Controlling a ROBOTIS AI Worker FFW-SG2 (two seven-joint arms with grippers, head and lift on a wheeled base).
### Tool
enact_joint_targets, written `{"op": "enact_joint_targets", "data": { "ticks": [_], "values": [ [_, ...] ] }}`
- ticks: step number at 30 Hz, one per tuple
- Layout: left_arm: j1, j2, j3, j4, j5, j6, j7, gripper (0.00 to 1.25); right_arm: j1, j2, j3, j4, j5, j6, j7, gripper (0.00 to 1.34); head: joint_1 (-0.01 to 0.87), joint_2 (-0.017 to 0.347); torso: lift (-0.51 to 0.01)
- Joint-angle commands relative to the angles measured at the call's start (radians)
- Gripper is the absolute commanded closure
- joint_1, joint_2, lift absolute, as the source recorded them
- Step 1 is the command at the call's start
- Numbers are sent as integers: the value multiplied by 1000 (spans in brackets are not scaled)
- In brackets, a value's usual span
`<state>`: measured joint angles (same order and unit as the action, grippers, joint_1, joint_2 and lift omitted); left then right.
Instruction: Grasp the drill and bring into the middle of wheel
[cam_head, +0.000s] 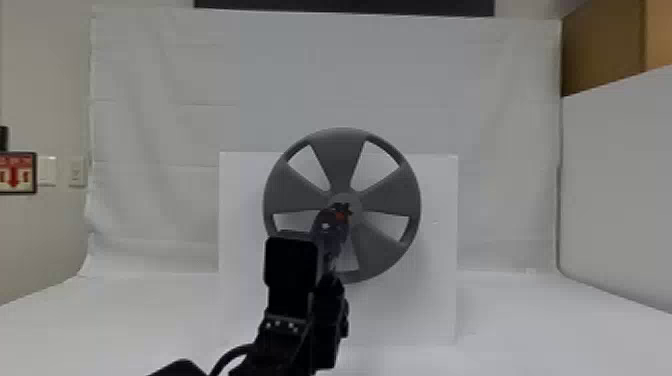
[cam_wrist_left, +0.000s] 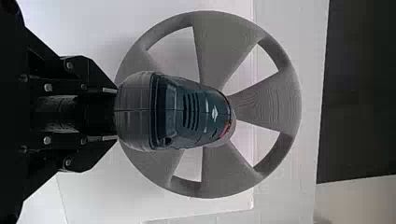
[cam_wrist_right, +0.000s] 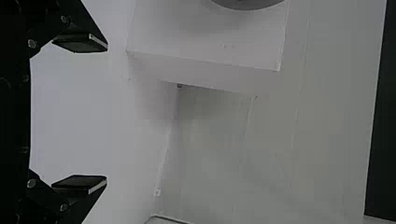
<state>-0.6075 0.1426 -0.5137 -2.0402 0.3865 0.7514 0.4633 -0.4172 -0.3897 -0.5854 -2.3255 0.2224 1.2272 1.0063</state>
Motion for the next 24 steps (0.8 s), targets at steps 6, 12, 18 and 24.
{"op": "enact_joint_targets", "data": {
  "ticks": [6,12,18,24],
  "values": [
    [14,2,9,-2,0,-4,-21,1208,3,-1,-4,0,0,0,0,280,0,0,-406],
    [37,11,15,-43,0,-7,-31,1208,5,0,-8,0,0,0,0,280,0,0,-406],
    [71,28,38,-92,14,-7,-67,1208,5,3,-10,0,0,0,0,280,0,0,-406],
    [109,43,67,-137,45,-7,-89,1208,6,5,-14,0,0,0,0,280,0,0,-406]
  ]
}}
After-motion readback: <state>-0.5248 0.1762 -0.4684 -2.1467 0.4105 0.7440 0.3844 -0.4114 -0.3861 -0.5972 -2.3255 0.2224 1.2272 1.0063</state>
